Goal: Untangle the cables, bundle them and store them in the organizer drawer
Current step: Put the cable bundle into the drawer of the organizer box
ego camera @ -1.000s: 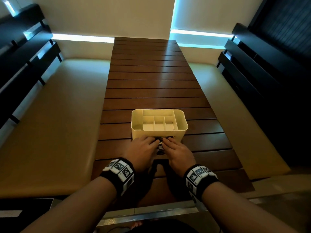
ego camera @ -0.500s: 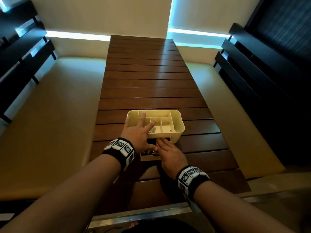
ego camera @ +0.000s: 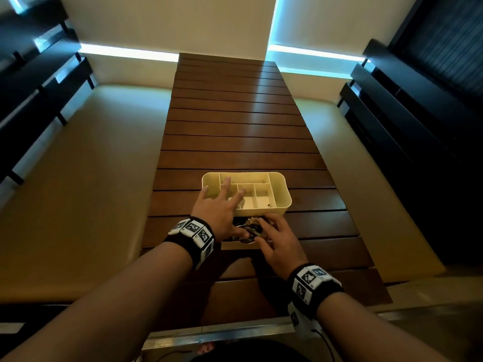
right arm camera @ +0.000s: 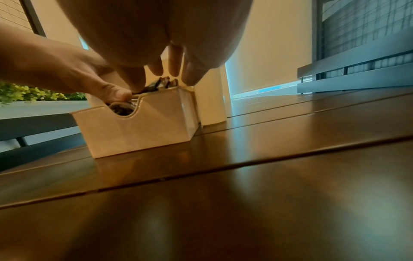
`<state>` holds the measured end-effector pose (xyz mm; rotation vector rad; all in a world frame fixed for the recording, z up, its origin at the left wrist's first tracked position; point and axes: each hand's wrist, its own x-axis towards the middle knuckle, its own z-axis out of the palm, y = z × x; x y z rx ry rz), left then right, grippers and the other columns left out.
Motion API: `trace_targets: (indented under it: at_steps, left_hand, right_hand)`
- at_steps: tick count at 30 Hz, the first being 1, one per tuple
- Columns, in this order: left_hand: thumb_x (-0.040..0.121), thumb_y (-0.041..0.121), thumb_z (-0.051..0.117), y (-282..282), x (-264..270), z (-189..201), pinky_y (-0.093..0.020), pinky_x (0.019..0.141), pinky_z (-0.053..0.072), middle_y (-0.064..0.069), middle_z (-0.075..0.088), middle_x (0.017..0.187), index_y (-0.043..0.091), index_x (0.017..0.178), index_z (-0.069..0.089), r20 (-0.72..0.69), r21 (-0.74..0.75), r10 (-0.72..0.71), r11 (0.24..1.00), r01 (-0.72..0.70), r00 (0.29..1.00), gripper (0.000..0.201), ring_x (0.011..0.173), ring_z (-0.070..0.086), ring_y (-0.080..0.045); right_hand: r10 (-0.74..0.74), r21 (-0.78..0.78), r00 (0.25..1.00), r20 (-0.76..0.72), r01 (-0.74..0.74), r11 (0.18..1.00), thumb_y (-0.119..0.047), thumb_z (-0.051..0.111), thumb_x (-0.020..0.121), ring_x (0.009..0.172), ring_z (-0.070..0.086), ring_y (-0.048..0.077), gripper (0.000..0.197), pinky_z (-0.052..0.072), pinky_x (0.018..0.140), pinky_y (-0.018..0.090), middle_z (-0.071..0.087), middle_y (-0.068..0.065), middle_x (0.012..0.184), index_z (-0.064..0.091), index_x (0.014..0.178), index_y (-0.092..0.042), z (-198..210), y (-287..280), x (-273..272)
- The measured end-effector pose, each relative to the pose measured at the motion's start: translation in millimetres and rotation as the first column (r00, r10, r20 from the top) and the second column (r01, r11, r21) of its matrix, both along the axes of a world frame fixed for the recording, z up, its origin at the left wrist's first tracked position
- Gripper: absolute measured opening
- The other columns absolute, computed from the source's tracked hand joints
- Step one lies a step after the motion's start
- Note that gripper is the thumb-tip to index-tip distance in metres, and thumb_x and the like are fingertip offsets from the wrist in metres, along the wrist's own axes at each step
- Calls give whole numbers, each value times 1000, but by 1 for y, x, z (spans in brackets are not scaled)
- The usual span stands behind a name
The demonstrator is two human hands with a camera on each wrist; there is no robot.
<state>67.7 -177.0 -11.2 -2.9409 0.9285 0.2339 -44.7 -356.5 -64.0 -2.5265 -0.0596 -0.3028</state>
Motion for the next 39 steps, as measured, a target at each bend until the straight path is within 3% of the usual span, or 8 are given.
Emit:
trace_targets:
  at_steps: [2,5,12,17,24,29,36,39]
  left_hand:
    - [68,88,51,0,0,-2,-50,118,20,-11,-13,165,39,153,-2,23,-13,0,1000,1,1000,111,113,65,-29]
    - [70,86,52,-2,-1,-2,-45,114,29,-12,-11,165,38,152,0,36,-20,-4,1000,4,999,109,108,67,-28]
    - [72,78,60,-6,-1,-2,-39,102,42,-14,-5,165,35,151,7,51,-54,14,998,-11,999,104,105,68,-28]
    - [72,77,62,-6,-2,-1,-38,95,47,-16,-4,165,31,151,9,47,-53,19,998,-17,999,105,101,68,-27]
    - [70,85,54,-4,-2,3,-41,100,45,-16,-10,164,32,152,4,28,-35,-8,999,9,1000,110,104,67,-29]
    - [65,87,57,-3,-6,5,-40,90,50,-15,-7,165,33,152,6,14,-39,-5,999,6,1000,114,104,67,-30]
    - [75,74,62,-6,-10,-3,-40,88,50,-18,4,164,28,149,14,63,-44,11,999,-8,998,100,96,69,-30]
    - [76,71,64,-8,-11,-4,-41,91,49,-19,5,164,26,150,13,62,-46,25,999,-22,998,101,99,69,-31]
  right_hand:
    - [-23,-101,999,-32,20,995,-38,63,91,121,48,18,51,49,98,36,50,2,134,56,137,-16,-1,-3,-2]
    - [-46,-305,994,-95,15,952,-58,39,90,115,48,22,61,45,89,37,53,1,130,53,138,-22,2,-3,1]
    - [-60,-467,977,-203,-42,883,-62,22,91,116,46,23,66,43,88,40,46,1,133,41,144,-27,7,-2,6]
    - [-93,-493,966,-243,-41,869,-59,24,94,121,45,24,64,43,91,41,44,2,135,42,143,-22,16,11,12]
    - [-1,-508,944,-331,-178,843,-50,33,101,128,34,23,50,37,99,44,40,0,140,39,144,-25,37,5,12]
    - [-18,-551,947,-320,-170,817,-45,34,101,128,36,24,46,34,97,44,39,-1,140,43,141,-23,33,9,18]
    - [8,-486,961,-276,-147,862,-45,40,100,128,36,25,53,45,93,42,37,1,143,38,146,-20,18,4,11]
    - [10,-507,981,-193,-109,855,-45,51,95,117,46,26,53,51,83,40,45,4,136,47,139,-17,11,5,7]
